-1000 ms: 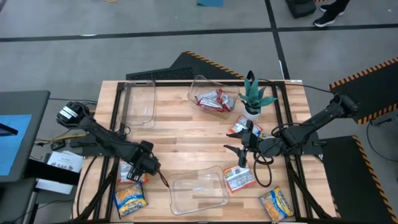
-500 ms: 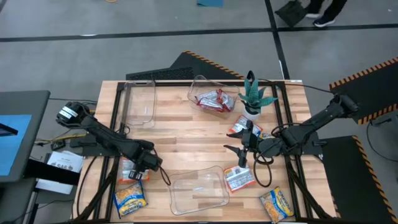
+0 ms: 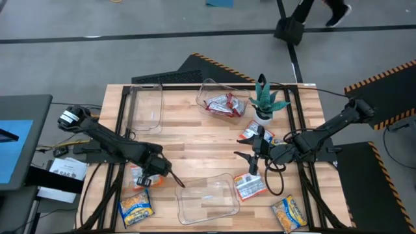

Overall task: Sort Maruchan noodles
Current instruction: Put the bottom left orange noodle pack into the top top left transparent bin

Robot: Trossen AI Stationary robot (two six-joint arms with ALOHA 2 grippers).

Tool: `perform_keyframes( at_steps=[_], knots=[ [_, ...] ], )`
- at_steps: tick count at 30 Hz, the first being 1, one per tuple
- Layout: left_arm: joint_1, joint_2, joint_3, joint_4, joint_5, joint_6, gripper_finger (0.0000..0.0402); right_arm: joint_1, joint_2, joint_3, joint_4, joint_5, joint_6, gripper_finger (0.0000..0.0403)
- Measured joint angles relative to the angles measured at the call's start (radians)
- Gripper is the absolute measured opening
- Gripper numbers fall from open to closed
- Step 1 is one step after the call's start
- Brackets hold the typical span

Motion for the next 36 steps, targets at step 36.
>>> perform_keyframes(
  at_steps=[36],
  knots=[
    [0.813, -0.387, 0.189, -0.035, -0.890, 0.057, 0.0000, 0.000, 0.000, 0.000, -0.025, 0.000, 0.019, 0.0230]
  ],
)
